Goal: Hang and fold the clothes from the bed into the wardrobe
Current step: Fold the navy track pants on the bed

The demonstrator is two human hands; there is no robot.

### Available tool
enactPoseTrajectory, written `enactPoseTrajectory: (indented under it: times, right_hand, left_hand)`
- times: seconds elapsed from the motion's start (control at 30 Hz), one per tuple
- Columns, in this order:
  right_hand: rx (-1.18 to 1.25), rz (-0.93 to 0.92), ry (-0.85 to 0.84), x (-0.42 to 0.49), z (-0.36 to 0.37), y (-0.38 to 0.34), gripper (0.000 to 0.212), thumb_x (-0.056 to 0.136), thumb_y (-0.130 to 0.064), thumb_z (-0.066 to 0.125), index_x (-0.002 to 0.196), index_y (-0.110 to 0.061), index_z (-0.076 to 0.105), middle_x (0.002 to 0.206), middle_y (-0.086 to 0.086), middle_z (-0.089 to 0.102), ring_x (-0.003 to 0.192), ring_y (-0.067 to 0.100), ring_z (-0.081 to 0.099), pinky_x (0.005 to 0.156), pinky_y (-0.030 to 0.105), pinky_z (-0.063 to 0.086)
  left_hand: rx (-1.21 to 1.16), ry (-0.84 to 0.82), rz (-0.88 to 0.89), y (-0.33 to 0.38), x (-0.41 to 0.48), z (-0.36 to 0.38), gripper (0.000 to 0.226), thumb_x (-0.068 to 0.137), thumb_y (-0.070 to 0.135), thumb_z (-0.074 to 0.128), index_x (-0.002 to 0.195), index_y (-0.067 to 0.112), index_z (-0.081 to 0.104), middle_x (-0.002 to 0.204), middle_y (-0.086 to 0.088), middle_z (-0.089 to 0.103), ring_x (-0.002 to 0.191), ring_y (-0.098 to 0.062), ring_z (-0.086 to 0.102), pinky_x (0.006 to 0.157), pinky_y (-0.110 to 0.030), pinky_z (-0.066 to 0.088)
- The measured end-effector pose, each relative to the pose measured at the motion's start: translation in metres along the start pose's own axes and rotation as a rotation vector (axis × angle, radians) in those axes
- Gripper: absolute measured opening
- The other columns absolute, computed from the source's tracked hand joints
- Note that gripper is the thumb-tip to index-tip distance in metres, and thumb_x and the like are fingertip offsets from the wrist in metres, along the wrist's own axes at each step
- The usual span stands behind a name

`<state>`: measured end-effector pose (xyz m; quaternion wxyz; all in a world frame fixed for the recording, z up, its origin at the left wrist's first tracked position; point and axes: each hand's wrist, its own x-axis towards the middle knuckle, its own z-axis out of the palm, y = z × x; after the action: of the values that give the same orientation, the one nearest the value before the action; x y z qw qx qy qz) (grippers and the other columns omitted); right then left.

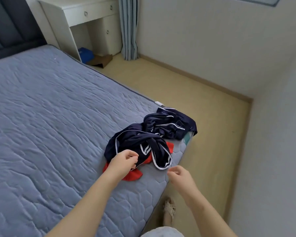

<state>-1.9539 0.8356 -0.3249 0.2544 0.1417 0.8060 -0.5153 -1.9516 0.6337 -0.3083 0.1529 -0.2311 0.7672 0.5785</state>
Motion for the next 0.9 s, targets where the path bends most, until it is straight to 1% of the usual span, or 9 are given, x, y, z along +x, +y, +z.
enactPoseTrajectory:
  times: [0.1, 0.23, 0.3, 0.37, 0.47, 0.6, 0.73, 0.83, 0.9]
  right_hand:
    - [-0.044, -0.011, -0.065, 0.047, 0.0, -0.019, 0.014, 0.088, -0.016, 0.051, 0.084, -0.028, 0.058, 0.089, -0.008, 0.06, 0.081, 0.014, 0.057, 0.067, 0.024, 0.045]
    - [-0.167, -0.039, -0.191, 0.121, -0.001, -0.048, 0.014, 0.087, -0.016, 0.051, 0.084, -0.027, 0.057, 0.076, -0.011, 0.058, 0.072, 0.014, 0.056, 0.057, 0.021, 0.039]
    - [-0.25, -0.037, -0.269, 0.161, -0.005, -0.065, 0.013, 0.088, -0.017, 0.05, 0.085, -0.028, 0.056, 0.078, -0.012, 0.058, 0.075, 0.013, 0.057, 0.059, 0.021, 0.041]
    - [-0.313, -0.031, -0.317, 0.198, -0.013, -0.079, 0.01, 0.087, -0.016, 0.05, 0.087, -0.02, 0.059, 0.075, -0.009, 0.058, 0.075, 0.014, 0.054, 0.066, 0.024, 0.04]
    - [-0.373, -0.036, -0.369, 0.244, -0.024, -0.094, 0.013, 0.084, -0.01, 0.047, 0.085, -0.003, 0.057, 0.068, -0.001, 0.049, 0.066, 0.017, 0.041, 0.063, 0.026, 0.033]
    - [-0.487, -0.022, -0.453, 0.291, -0.028, -0.101, 0.015, 0.084, -0.015, 0.044, 0.086, -0.02, 0.059, 0.069, -0.003, 0.056, 0.06, 0.014, 0.046, 0.055, 0.024, 0.039]
    - [-0.575, -0.006, -0.536, 0.322, -0.019, -0.091, 0.012, 0.085, -0.015, 0.044, 0.081, -0.013, 0.055, 0.067, -0.003, 0.051, 0.056, 0.014, 0.04, 0.048, 0.02, 0.033]
    - [-0.631, -0.014, -0.591, 0.34, -0.008, -0.075, 0.024, 0.083, -0.01, 0.041, 0.062, -0.018, 0.034, 0.058, -0.004, 0.033, 0.053, 0.015, 0.026, 0.047, 0.024, 0.023]
    - [-0.654, 0.012, -0.6, 0.349, 0.0, -0.064, 0.019, 0.084, -0.009, 0.041, 0.065, -0.008, 0.04, 0.064, -0.001, 0.037, 0.059, 0.016, 0.028, 0.049, 0.027, 0.022]
  left_hand:
    - [-0.011, 0.051, -0.04, 0.005, 0.031, -0.003, 0.013, 0.09, 0.02, 0.052, 0.086, 0.029, 0.061, 0.092, 0.004, 0.066, 0.082, -0.01, 0.064, 0.065, -0.022, 0.044]
    - [-0.061, 0.177, -0.112, 0.014, 0.081, -0.005, 0.014, 0.09, 0.021, 0.052, 0.084, 0.031, 0.06, 0.09, 0.006, 0.065, 0.078, -0.009, 0.064, 0.064, -0.021, 0.042]
    - [-0.103, 0.253, -0.175, 0.018, 0.105, 0.0, 0.015, 0.09, 0.02, 0.053, 0.082, 0.031, 0.059, 0.087, 0.007, 0.065, 0.077, -0.009, 0.064, 0.062, -0.021, 0.041]
    - [-0.142, 0.298, -0.254, 0.021, 0.126, 0.012, 0.016, 0.089, 0.019, 0.053, 0.08, 0.03, 0.059, 0.085, 0.007, 0.064, 0.076, -0.011, 0.064, 0.061, -0.022, 0.042]
    - [-0.207, 0.339, -0.349, 0.029, 0.157, 0.031, 0.015, 0.086, 0.017, 0.054, 0.079, 0.029, 0.061, 0.085, 0.006, 0.065, 0.076, -0.011, 0.065, 0.065, -0.025, 0.047]
    - [-0.277, 0.392, -0.395, 0.04, 0.191, 0.053, 0.014, 0.086, 0.019, 0.054, 0.081, 0.029, 0.061, 0.083, 0.01, 0.064, 0.072, -0.006, 0.062, 0.06, -0.02, 0.042]
    - [-0.27, 0.381, -0.462, 0.029, 0.213, 0.067, 0.012, 0.087, 0.023, 0.053, 0.083, 0.032, 0.06, 0.089, 0.01, 0.066, 0.079, -0.006, 0.064, 0.063, -0.021, 0.042]
    - [-0.251, 0.395, -0.53, 0.007, 0.221, 0.074, 0.014, 0.087, 0.022, 0.051, 0.082, 0.033, 0.059, 0.088, 0.01, 0.065, 0.078, -0.005, 0.064, 0.06, -0.019, 0.042]
    - [-0.237, 0.415, -0.579, -0.011, 0.225, 0.079, 0.016, 0.087, 0.021, 0.05, 0.08, 0.033, 0.058, 0.086, 0.011, 0.065, 0.076, -0.005, 0.064, 0.059, -0.019, 0.044]
